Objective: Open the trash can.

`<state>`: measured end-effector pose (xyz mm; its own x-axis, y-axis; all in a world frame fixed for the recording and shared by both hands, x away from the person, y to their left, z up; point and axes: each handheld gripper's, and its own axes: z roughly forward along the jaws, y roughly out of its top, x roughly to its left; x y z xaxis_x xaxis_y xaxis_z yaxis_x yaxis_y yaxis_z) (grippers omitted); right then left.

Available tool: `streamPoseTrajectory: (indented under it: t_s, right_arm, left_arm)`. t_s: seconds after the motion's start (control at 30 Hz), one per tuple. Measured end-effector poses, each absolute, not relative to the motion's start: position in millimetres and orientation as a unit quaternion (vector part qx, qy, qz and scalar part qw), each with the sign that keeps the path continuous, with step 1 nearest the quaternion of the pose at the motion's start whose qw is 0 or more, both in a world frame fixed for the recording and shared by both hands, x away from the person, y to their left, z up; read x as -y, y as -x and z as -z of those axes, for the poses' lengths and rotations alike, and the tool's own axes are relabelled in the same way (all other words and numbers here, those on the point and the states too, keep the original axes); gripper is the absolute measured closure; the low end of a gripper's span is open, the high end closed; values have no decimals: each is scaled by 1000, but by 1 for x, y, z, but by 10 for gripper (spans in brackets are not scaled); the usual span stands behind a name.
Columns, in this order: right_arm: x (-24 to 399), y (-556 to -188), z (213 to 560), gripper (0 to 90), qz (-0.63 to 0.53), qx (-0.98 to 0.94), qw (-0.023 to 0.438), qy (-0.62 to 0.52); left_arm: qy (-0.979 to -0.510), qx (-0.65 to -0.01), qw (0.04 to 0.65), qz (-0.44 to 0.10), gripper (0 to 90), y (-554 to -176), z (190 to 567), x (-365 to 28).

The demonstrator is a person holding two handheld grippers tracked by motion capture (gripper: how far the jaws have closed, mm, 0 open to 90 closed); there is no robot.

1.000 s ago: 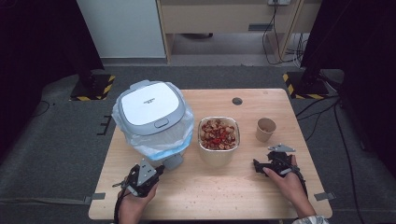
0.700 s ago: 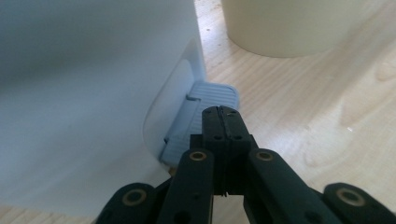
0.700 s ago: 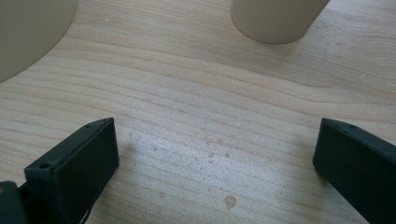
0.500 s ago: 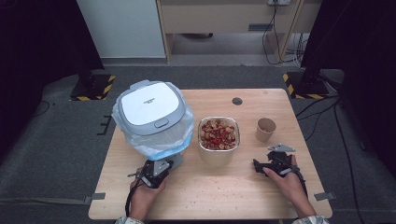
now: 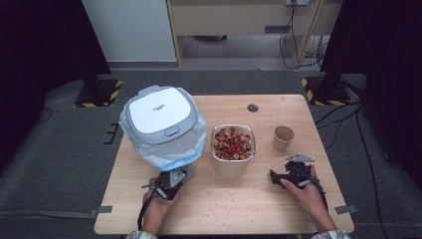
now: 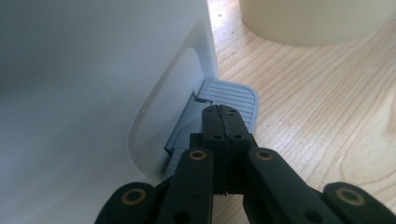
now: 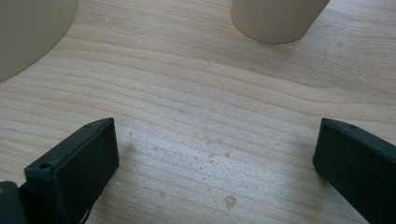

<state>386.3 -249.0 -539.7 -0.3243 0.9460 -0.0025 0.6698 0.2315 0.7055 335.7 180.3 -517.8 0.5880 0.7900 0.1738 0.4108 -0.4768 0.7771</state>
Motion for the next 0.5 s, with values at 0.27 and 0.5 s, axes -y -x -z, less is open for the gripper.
streamPoseTrajectory:
  t_s: [0.27, 0.5]
  right_arm:
    - [249, -386, 540, 7, -310, -752, 223, -537]
    - [249, -386, 540, 7, -310, -752, 223, -537]
  left_arm:
    - [-830, -361, 329, -270, 899, -337, 523, -176]
    - [-830, -365, 327, -266, 898, -338, 525, -176]
